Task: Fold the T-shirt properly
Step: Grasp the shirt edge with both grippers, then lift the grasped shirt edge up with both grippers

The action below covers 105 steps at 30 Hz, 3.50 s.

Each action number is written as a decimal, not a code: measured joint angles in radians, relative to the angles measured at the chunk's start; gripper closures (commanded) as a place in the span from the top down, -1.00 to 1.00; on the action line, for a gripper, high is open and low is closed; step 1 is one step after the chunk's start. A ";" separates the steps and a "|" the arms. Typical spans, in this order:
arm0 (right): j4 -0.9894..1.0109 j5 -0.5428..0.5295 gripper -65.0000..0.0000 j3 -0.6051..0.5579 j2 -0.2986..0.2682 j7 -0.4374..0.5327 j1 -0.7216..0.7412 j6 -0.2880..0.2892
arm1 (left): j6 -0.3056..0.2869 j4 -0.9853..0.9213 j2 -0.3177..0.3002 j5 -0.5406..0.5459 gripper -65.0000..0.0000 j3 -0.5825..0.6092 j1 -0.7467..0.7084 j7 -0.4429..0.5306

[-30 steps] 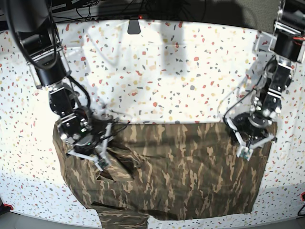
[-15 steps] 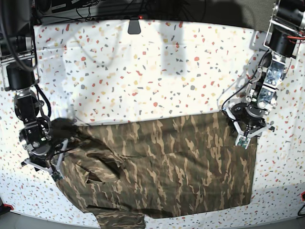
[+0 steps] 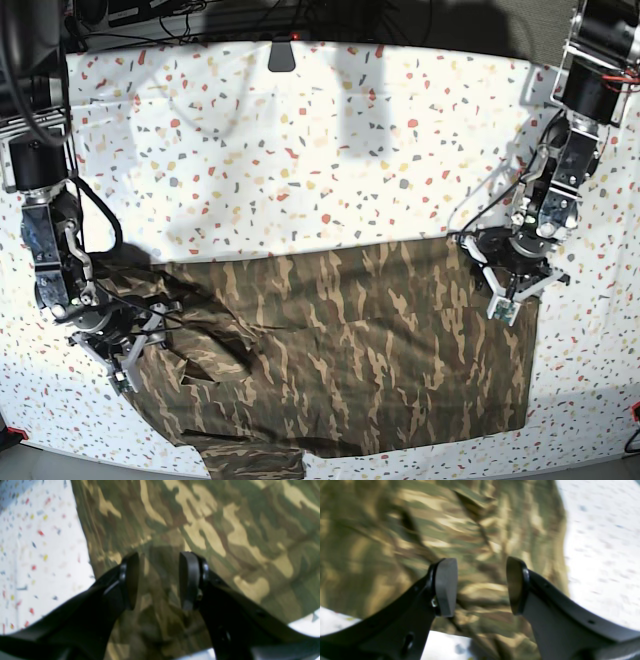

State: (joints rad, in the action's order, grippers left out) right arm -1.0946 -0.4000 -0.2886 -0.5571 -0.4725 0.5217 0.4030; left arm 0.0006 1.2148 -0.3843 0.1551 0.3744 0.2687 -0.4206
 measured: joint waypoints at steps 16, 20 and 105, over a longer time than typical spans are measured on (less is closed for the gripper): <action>0.311 0.094 -0.09 0.001 0.068 0.082 0.029 -0.008 | 0.000 -0.011 0.068 0.108 -0.23 -0.045 -0.019 0.000; 0.307 0.087 -0.09 0.003 0.072 0.079 -0.006 0.033 | -0.003 -0.062 0.104 0.181 -0.23 -0.130 -0.021 -0.069; -0.320 0.158 -0.09 0.478 0.233 -0.058 -0.618 0.148 | -0.333 -0.078 0.066 0.361 -0.23 -0.309 -0.254 0.110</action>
State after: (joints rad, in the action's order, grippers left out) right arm -1.4151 -0.2424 0.1894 -0.3241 -0.5304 -0.0963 0.5507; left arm -0.3325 1.1370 -0.3183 0.5163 0.0650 0.0147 -0.3107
